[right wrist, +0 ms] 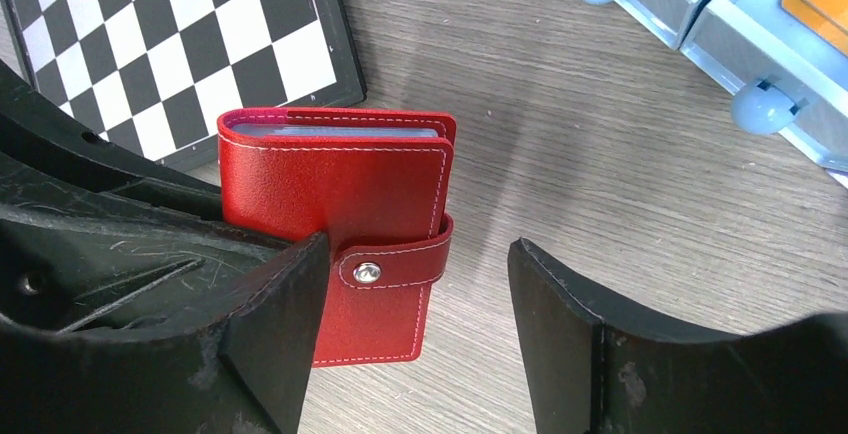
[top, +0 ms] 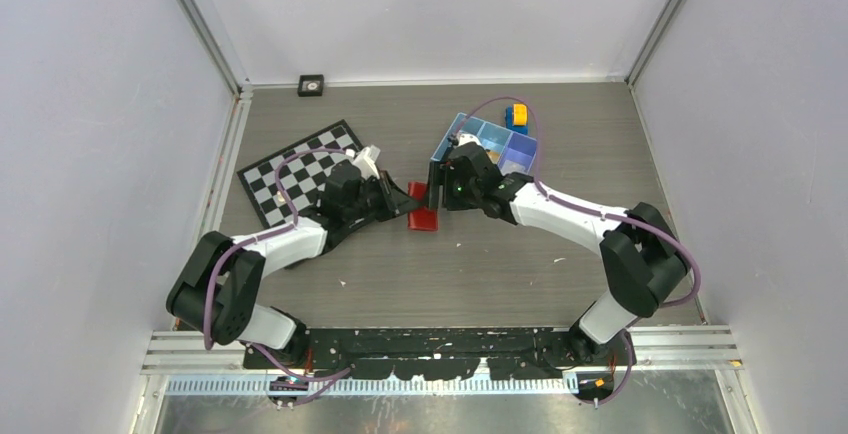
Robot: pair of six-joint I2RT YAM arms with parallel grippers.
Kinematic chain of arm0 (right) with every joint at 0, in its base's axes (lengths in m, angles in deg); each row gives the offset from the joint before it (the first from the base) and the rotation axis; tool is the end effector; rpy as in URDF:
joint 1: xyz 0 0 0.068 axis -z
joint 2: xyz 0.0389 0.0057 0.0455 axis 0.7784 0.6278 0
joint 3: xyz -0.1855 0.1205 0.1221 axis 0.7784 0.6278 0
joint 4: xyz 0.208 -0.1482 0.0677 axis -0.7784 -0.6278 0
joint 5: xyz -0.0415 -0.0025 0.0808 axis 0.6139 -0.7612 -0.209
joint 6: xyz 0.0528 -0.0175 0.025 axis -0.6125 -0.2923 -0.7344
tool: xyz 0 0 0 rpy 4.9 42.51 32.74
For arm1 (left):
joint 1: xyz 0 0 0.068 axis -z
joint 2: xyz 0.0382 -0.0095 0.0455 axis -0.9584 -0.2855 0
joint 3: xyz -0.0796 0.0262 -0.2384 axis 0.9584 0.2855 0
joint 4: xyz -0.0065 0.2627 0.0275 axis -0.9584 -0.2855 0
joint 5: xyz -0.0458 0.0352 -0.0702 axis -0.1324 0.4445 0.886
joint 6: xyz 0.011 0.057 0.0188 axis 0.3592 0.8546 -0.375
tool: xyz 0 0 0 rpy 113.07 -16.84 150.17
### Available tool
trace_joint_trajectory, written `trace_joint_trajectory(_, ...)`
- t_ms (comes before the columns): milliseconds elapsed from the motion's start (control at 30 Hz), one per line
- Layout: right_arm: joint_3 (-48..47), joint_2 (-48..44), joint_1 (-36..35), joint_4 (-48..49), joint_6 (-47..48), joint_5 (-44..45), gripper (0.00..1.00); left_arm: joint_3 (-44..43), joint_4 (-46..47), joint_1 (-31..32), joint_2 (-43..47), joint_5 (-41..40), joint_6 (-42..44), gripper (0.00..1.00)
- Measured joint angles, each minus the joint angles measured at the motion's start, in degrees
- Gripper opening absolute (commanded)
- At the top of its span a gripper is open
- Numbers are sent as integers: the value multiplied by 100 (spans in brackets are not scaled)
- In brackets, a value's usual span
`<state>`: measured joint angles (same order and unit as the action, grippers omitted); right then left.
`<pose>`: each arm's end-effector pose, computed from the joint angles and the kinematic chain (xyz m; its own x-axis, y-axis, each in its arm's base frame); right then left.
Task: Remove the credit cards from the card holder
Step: Open the card holder.
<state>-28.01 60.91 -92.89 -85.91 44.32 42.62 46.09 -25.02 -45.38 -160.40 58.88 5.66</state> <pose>0.2677 0.2379 0.2016 -0.7654 0.0476 -0.6418 -0.2812 0.8723 0.4001 0.2617 -0.1594 0.1694 -0.7979 -0.3633 -0.4810 0.2199 0.5677 -0.7934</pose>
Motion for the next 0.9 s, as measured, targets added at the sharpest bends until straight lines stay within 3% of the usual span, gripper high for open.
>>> trace_joint_trajectory(200,-348,275,-48,-308,11,-28,57,24,-85,-7,0,-136,0,0)
trace_joint_trajectory(900,-1637,1377,-428,-1226,52,197,44,348,-872,-98,651,-1126,39,0)
